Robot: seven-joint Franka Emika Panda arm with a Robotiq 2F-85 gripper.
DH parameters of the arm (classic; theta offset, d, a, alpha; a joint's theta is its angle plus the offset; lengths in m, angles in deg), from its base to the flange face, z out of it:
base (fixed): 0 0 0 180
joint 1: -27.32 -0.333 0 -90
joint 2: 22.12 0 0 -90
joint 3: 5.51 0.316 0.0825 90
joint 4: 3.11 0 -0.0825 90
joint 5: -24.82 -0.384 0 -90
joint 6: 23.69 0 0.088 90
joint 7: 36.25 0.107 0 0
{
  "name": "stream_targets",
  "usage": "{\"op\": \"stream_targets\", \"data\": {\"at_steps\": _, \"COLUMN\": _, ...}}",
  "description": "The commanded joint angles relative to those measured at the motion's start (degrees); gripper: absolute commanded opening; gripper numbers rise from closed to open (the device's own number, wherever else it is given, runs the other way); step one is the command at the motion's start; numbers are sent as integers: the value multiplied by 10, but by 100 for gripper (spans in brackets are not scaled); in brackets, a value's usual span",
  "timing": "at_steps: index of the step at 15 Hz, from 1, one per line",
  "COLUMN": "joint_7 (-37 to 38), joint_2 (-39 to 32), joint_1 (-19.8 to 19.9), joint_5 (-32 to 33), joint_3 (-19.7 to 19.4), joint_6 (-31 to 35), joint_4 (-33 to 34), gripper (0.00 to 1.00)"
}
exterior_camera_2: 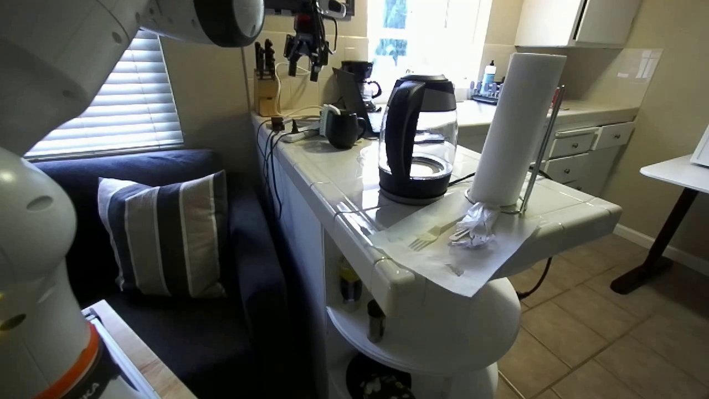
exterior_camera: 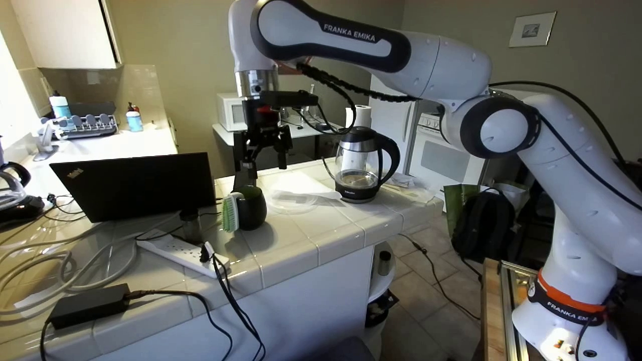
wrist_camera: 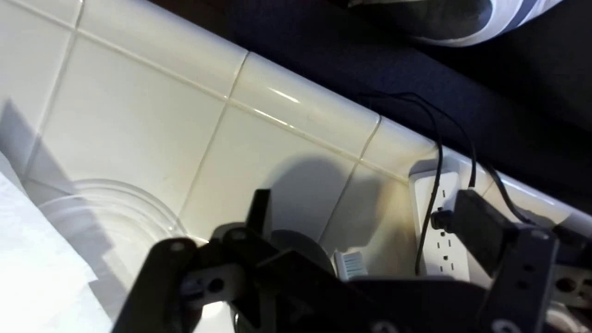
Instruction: Move the black mug to the left
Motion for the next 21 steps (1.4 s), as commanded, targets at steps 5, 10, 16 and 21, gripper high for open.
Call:
{"op": "stream_targets", "data": {"at_steps": 5, "joint_7": 124, "joint_2": 70, "joint_1": -19, "joint_5": 57, "joint_3": -38, "joint_6": -108, "joint_4": -49, "gripper": 100}}
{"op": "stream_targets", "data": {"at_steps": 10, "joint_7": -19, "joint_2": 147, "joint_1": -29, "joint_5": 186, "joint_3": -37, "joint_6": -67, "joint_4": -150, "gripper": 100}}
{"op": "stream_targets", "data": {"at_steps": 16, "joint_7": -124, "joint_2": 233, "joint_1": 22, "joint_5": 168, "joint_3": -10, "joint_6": 171, "joint_4": -303, "gripper": 100}}
{"op": "stream_targets", "data": {"at_steps": 21, "joint_7": -150, "joint_2": 296, "joint_1": 73, "joint_5": 44, "joint_3": -6, "joint_6": 250, "joint_4": -435, "gripper": 100}}
